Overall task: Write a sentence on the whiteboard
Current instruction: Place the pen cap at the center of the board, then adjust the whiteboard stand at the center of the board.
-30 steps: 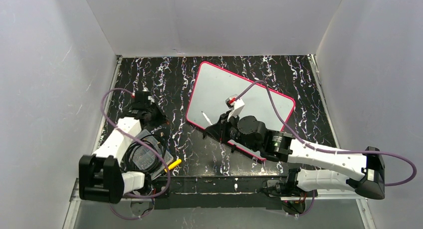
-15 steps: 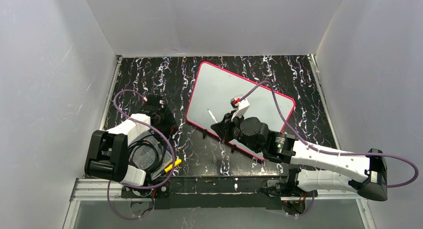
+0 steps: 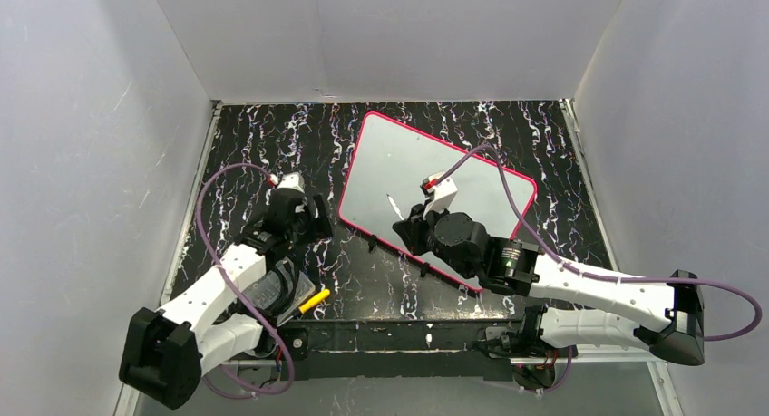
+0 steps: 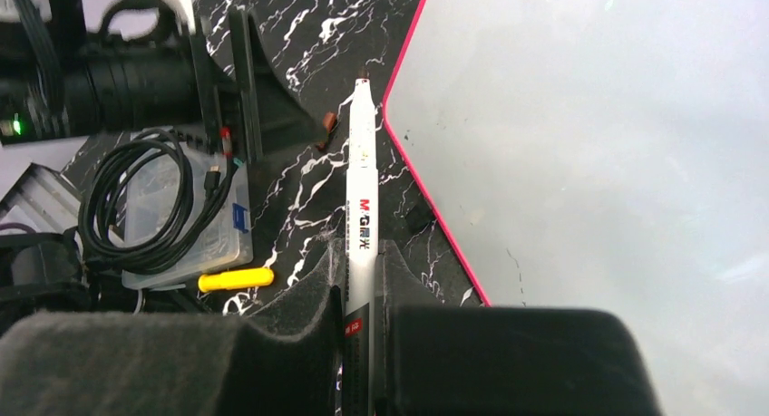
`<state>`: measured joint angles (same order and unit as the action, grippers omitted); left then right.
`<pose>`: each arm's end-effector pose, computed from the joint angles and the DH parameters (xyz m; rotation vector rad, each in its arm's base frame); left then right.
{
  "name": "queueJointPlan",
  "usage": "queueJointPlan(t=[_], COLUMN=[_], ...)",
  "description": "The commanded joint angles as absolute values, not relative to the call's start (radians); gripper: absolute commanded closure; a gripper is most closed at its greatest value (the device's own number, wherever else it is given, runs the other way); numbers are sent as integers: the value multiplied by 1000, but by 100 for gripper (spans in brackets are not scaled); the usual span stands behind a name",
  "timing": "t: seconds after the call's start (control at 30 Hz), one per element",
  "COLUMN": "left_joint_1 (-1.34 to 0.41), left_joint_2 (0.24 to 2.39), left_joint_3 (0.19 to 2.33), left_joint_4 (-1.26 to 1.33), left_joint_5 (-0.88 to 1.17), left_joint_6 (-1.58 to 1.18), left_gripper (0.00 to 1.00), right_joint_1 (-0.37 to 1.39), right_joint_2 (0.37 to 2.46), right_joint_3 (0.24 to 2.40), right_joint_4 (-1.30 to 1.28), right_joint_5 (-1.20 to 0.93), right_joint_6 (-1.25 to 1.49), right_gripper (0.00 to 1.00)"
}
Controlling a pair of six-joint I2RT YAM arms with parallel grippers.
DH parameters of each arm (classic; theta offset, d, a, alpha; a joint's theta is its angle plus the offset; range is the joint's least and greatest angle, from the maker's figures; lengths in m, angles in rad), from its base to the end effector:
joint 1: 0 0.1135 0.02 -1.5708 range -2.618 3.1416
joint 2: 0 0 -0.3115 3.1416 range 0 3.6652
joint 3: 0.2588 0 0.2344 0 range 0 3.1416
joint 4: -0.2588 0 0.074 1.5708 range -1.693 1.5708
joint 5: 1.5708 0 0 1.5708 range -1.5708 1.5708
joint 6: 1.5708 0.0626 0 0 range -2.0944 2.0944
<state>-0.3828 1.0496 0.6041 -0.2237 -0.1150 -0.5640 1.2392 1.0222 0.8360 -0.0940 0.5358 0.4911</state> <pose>0.1901 -0.0688 0.2556 -0.2674 2.2470 -0.3833 0.0999 0.1921 0.3609 -0.3173 1.8453 0.7243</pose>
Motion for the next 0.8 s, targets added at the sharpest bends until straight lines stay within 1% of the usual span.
queueJointPlan(t=[0.0,0.1,0.23,0.4,0.5,0.67,0.77], left_joint_1=[-503,-598,-661,-763,-783,-811,-828], left_joint_2=[1023,1049,1104,1263,1342,1400,1444], left_joint_3=[526,493,481,568,602,614,635], left_joint_4=[-156,-56,50,62,80,132,132], left_joint_5=[-62,-57,-67,-163,-178,-184,-213], left_joint_6=[-517,-508,-506,-460,-462,-463,-457], left_gripper=[23,26,30,32,34,37,42], right_joint_1=[1244,1244,1243,1243,1244,1244,1243], right_joint_2=[1003,1005,1003,999,999,997,1003], right_joint_3=[914,920,930,924,926,926,928], right_joint_4=[-94,-91,-98,-90,-89,-91,-89], right_joint_5=[616,628,627,622,617,616,617], right_joint_6=[472,469,469,479,483,485,485], right_gripper=[99,99,99,99,99,99,99])
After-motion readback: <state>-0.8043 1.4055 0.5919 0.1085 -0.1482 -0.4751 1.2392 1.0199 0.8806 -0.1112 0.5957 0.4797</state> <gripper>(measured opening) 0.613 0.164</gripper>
